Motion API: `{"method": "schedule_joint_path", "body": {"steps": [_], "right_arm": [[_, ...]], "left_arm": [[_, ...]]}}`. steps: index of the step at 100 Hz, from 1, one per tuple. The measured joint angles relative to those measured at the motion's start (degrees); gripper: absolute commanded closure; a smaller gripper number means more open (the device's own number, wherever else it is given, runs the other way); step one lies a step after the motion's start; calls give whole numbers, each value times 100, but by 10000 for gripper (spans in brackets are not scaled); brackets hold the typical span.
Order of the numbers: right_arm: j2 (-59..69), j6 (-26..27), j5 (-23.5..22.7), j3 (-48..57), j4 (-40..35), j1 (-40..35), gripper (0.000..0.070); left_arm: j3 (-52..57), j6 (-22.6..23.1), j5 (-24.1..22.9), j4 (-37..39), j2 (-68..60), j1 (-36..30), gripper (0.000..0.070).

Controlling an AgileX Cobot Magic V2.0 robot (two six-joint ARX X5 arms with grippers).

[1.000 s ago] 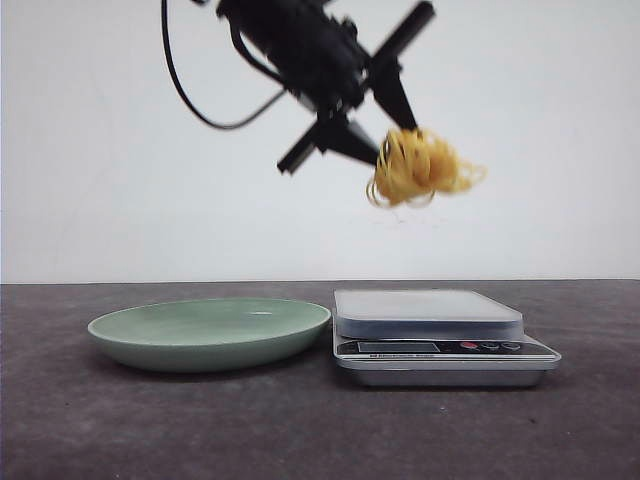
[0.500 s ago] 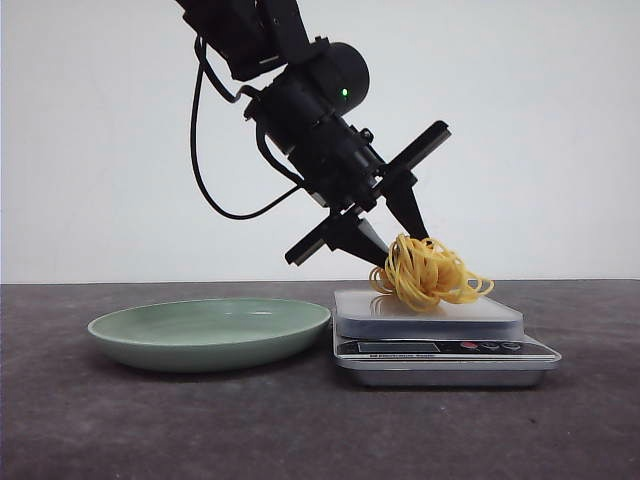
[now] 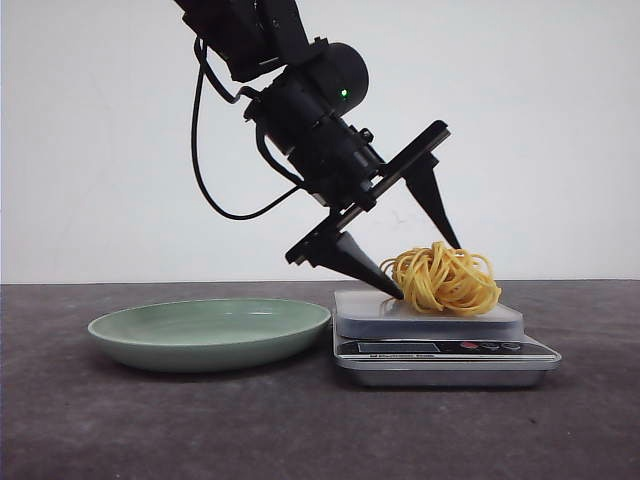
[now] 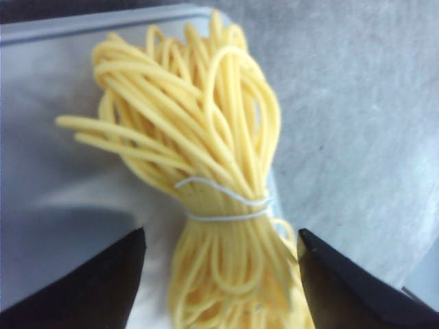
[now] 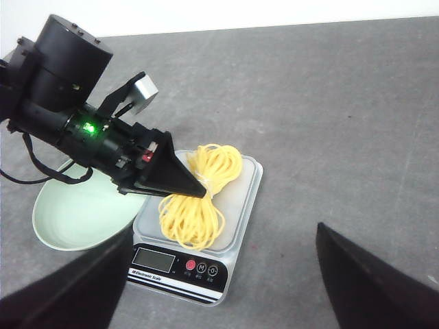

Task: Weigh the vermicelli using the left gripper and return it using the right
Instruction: 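Lower the vermicelli onto the scale and open the left gripper, then withdraw the left gripper upward, leaving vermicelli on the scale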

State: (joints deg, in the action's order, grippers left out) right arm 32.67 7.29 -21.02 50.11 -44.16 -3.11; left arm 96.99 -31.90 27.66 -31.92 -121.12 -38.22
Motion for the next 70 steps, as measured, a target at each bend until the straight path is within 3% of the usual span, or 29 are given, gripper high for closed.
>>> {"method": "schedule_joint_path", "body": {"steps": [22,50,70], "right_arm": [[0,-2,0,0,-31,0,160],[0,-90,4,0,-155,0,160],[0,-109,4,0,-199,0,160]], "left_arm": [[-7,551,-433,-612,654,417,266],[4,1386,-1158,-922,2997,605,267],[4,1952,-2208,-1720,4498,568,266]]}}
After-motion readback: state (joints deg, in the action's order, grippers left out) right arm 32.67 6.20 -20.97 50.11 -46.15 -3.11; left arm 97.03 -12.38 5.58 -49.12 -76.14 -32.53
